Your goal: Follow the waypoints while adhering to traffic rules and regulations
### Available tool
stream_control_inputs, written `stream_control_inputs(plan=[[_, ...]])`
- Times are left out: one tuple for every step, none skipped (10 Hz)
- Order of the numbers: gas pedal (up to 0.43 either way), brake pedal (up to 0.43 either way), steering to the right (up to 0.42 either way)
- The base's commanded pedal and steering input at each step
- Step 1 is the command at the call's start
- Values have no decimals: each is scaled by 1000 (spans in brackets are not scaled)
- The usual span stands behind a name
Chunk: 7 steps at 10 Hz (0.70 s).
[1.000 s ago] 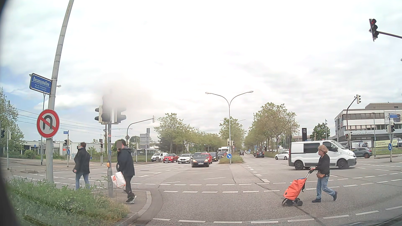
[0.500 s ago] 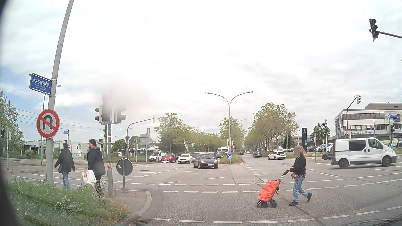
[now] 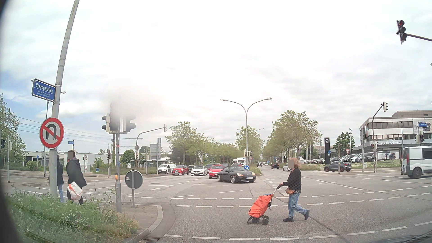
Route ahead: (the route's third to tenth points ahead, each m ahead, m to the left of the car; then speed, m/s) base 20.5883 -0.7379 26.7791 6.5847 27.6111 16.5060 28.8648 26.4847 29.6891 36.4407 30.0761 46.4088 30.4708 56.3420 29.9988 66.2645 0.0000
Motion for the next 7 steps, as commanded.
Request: stream_control_inputs(plan=[[0,244,1],[0,244,1],[0,250,1],[0,250,1],[0,244,1],[0,244,1],[0,250,1]])
